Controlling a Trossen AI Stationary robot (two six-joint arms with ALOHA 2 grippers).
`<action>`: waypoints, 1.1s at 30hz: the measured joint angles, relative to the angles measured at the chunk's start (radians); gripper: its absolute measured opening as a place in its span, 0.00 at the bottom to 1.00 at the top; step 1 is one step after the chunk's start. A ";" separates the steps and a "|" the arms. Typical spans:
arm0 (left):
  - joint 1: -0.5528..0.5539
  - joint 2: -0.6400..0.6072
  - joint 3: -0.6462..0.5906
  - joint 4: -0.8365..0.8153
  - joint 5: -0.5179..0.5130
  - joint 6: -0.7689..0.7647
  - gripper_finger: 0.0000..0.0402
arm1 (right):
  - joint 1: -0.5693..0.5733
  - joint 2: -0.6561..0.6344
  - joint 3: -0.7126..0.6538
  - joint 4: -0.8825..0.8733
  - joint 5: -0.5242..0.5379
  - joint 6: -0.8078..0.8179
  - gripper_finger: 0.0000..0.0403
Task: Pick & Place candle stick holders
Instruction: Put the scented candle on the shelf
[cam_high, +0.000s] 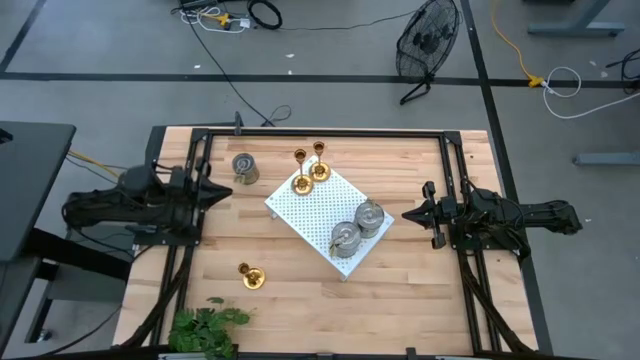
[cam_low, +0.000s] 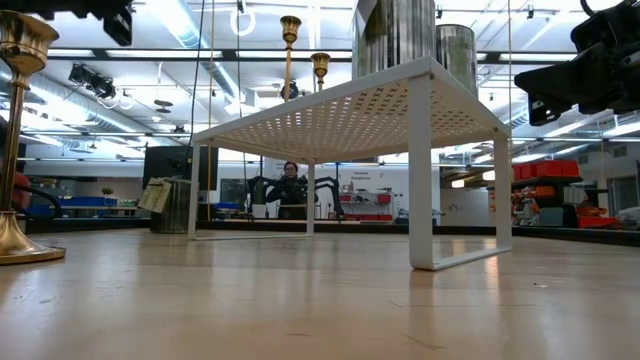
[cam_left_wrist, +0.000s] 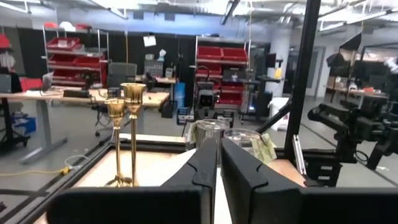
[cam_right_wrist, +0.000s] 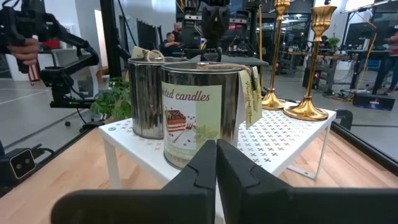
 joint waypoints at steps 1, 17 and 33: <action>0.000 0.020 0.016 0.001 0.000 -0.001 0.06 | 0.000 0.000 0.000 0.000 0.000 0.000 0.04; 0.001 0.319 0.258 0.000 -0.097 -0.043 0.06 | 0.000 0.000 0.000 0.000 0.000 0.001 0.04; 0.003 0.457 0.346 -0.065 -0.200 -0.052 0.06 | 0.000 0.000 0.000 0.000 0.000 0.001 0.04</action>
